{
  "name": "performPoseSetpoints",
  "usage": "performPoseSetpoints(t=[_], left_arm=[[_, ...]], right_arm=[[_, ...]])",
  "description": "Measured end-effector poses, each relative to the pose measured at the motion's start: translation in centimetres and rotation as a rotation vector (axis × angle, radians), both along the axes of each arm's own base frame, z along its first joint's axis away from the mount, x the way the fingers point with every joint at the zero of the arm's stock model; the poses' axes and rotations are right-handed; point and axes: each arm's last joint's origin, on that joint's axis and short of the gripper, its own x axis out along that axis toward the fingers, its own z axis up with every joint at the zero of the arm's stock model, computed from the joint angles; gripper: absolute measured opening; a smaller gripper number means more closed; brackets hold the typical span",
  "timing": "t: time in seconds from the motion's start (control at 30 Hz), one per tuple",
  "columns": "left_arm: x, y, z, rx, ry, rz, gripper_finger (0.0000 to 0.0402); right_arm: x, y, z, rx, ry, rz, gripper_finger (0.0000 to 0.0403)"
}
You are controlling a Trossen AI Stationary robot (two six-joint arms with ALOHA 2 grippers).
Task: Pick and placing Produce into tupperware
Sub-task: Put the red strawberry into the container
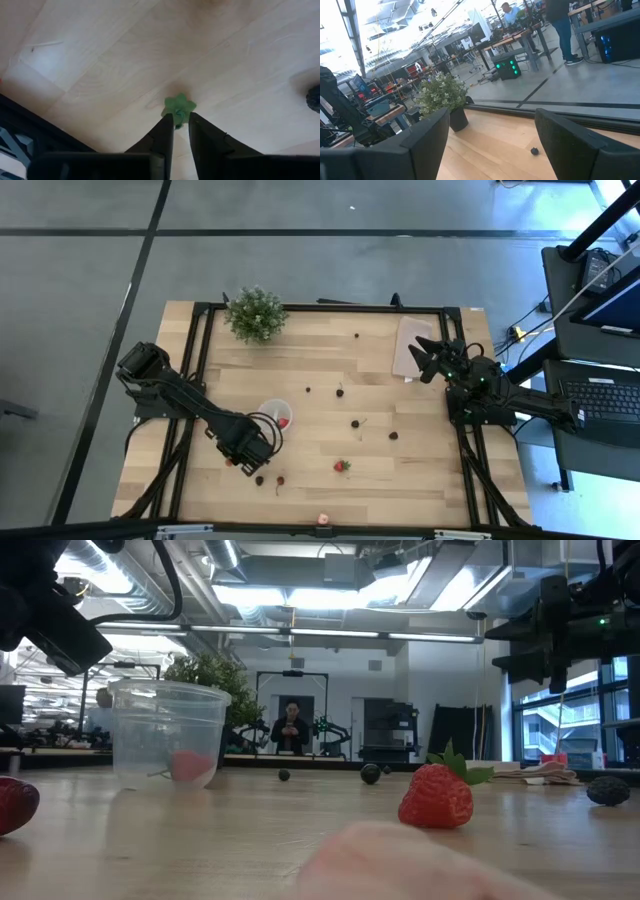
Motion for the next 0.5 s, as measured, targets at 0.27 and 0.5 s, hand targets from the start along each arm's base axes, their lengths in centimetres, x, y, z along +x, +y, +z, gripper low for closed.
performPoseSetpoints(t=[0.27,0.5], left_arm=[[0.03,0.05,-0.02,0.016,-0.012,-0.009,0.0005],[0.03,0.05,-0.02,0.016,-0.012,-0.008,0.0003]], right_arm=[[0.00,0.00,0.00,0.000,0.000,0.000,0.0295],[0.00,0.00,0.01,0.000,-0.001,0.000,0.0295]])
